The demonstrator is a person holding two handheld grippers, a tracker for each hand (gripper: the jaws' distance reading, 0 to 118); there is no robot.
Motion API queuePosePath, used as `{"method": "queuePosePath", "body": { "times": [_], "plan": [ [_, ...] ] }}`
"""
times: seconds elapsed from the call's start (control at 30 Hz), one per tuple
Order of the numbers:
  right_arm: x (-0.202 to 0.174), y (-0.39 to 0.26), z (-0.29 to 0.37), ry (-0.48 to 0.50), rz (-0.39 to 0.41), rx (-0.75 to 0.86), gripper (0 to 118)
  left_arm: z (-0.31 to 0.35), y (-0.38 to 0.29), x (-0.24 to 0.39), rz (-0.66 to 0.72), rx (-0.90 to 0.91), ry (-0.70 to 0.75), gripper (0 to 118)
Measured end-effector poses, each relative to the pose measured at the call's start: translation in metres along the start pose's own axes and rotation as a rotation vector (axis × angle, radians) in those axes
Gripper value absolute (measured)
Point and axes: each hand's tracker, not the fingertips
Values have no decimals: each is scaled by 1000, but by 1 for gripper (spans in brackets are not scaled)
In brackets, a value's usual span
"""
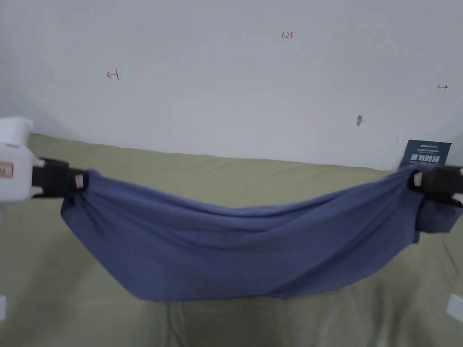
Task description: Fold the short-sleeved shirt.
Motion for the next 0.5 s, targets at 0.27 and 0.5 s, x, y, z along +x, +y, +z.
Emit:
{"method": "queuePosePath", "body": {
  "times": [0.27,0.5],
  "plan": [
    [16,-85,23,-51,-22,-170,6,16,-98,-5,130,-88,-21,0],
    [23,-135,54,-57,3,-294,6,42,-158,-4,174,-189,-37,0]
  ]
}}
